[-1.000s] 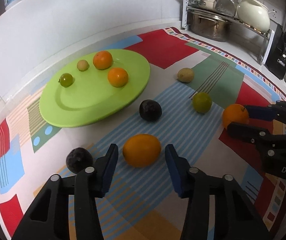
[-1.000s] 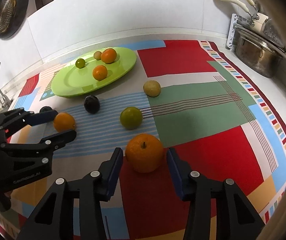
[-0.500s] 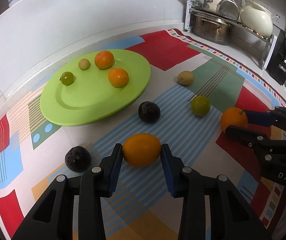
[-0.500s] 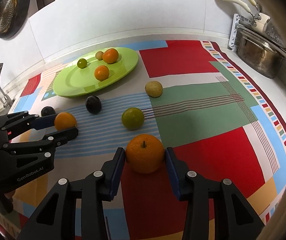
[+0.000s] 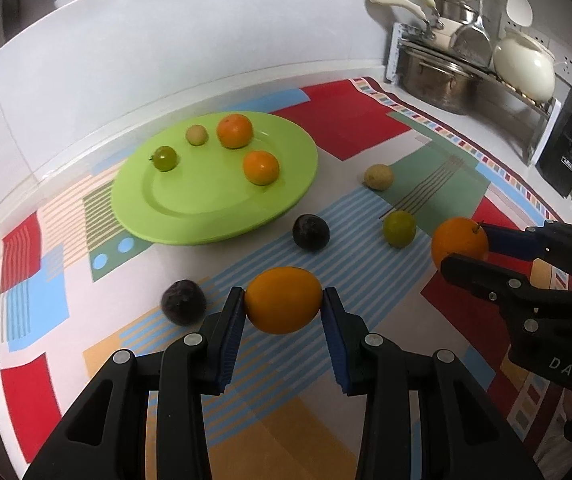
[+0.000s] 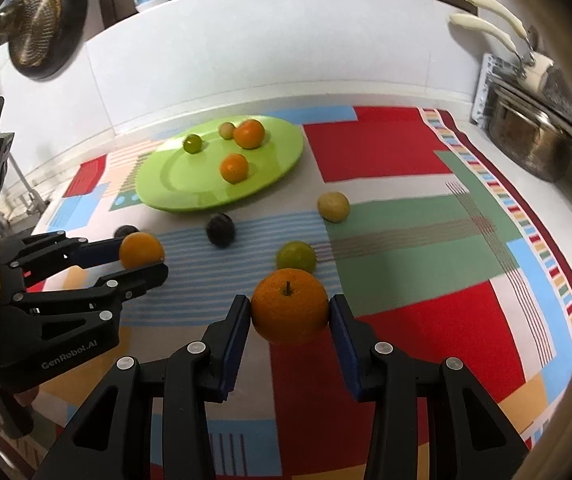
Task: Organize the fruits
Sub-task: 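Carry both oranges over the green plate and open both tools to release them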
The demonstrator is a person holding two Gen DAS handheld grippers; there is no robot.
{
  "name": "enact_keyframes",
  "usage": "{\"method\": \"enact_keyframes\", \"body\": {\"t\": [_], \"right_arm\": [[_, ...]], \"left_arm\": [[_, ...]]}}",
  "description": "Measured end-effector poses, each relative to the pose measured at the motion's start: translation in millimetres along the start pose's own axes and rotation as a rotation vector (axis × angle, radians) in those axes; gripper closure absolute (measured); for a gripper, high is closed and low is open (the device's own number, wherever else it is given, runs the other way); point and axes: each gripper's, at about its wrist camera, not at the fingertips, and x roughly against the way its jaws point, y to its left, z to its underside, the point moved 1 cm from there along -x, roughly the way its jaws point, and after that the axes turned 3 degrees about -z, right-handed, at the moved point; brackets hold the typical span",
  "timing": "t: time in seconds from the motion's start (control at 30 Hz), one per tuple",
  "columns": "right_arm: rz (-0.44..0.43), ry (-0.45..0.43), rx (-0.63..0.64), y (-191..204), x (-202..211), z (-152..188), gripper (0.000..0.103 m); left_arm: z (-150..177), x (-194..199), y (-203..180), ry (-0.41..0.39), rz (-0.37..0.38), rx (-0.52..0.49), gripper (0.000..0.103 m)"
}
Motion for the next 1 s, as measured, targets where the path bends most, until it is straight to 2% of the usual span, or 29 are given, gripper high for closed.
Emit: {"method": "enact_keyframes", "body": {"t": [0.2,0.53,0.77,1.0], "right_arm": [[-0.037,-0.031,0.042,10.6,7.0,-12.7,0.061],[-0.087,-0.111,0.121,27.0,15.1,-58.4,0.061],[-0.134,-0.124,0.152,33.3,-2.6,-97.6,0.061],[-0.140,-0.112,0.172,35.2,-32.0,-139.0,0.061]], "left_arm": [[-5.3,18.4,9.7,-0.043,-0.027,0.022,0.065],[-32.3,37.9,27.5,-0.116,-0.068,0.048,0.065],[-62.2,33.7,47.1,-0.146,-0.073,0.080,0.065],[-88.4,12.2,66.5,-0.138,-0.097,0.082,0.065]]}}
